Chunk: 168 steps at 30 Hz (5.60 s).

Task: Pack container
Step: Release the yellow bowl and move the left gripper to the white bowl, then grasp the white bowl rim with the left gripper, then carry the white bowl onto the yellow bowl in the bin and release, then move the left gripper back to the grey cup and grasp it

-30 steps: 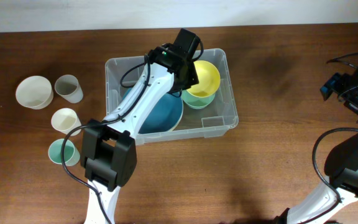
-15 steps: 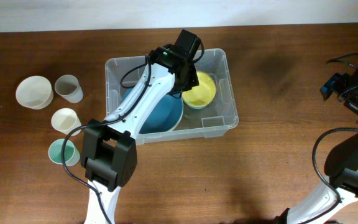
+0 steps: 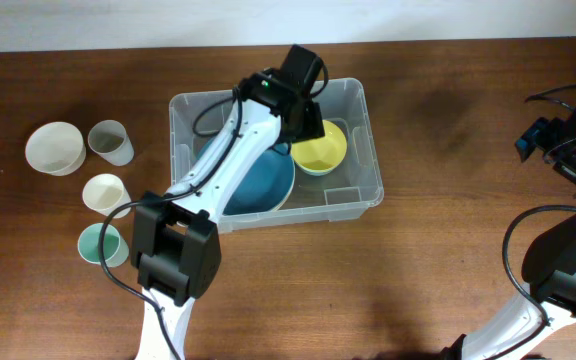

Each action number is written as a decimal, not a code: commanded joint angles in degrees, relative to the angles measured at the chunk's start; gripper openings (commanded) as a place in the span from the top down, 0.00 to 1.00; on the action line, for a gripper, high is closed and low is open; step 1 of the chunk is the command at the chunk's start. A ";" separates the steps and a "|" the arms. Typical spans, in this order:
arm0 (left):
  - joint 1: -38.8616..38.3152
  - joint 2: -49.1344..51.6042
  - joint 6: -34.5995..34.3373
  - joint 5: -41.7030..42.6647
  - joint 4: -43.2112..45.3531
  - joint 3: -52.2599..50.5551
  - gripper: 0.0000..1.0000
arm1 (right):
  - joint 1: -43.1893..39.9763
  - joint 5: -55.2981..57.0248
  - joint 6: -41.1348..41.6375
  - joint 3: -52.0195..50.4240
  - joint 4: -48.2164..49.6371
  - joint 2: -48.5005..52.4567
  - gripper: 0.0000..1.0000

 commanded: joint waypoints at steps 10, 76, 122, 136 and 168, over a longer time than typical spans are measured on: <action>21.57 -0.39 2.29 -14.86 -27.23 36.02 0.01 | -0.09 0.33 0.46 -0.20 0.00 -0.02 0.01; 61.13 27.74 -7.52 -3.72 -26.80 28.52 0.91 | -0.09 0.33 0.46 -0.20 0.00 -0.02 0.01; 9.14 9.22 10.14 9.97 -33.42 40.98 0.99 | -0.09 0.33 0.46 -0.20 0.00 -0.02 0.01; 4.90 21.38 10.16 10.01 -32.00 40.68 0.99 | -0.09 0.33 0.46 -0.20 0.00 -0.02 0.01; 5.77 24.17 13.11 18.43 -30.77 49.90 0.38 | -0.09 0.33 0.46 -0.20 0.00 -0.02 0.01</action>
